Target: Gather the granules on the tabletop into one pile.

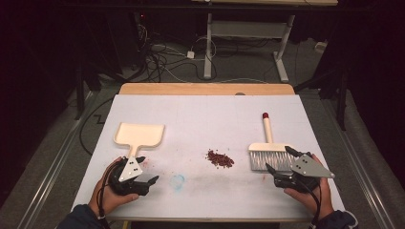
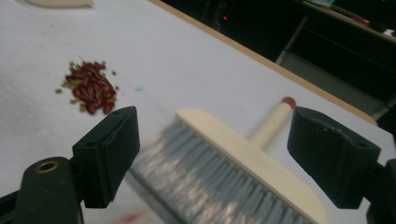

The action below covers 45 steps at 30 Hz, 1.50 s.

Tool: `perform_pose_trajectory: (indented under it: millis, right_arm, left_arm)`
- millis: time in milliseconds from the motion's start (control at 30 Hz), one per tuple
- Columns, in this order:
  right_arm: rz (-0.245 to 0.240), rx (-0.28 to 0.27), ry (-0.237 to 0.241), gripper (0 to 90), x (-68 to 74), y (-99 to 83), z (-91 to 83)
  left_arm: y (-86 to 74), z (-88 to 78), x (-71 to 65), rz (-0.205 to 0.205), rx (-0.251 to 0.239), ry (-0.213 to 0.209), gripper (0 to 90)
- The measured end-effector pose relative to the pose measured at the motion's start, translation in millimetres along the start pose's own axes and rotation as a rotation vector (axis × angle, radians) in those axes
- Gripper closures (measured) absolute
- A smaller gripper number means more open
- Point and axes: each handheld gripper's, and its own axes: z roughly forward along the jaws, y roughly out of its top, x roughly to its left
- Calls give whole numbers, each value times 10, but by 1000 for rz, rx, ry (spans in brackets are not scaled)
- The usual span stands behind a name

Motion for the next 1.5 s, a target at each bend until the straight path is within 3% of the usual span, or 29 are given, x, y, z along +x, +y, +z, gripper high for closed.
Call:
perform_pose_trajectory:
  millis: [133,267,367,1500]
  right_arm:
    - [34,-1,25,167,25,-71,-43]
    - [23,19,43,167,81,-130,-55]
    - [20,24,50,168,83,-128,-52]
    - [5,-4,35,171,90,-63,-81]
  left_arm:
    - [-8,-14,3,-6,-5,7,194]
    - [-6,-34,11,-16,-24,12,189]
    - [-7,-33,12,-2,-31,22,185]
    - [-15,-28,11,4,-16,30,184]
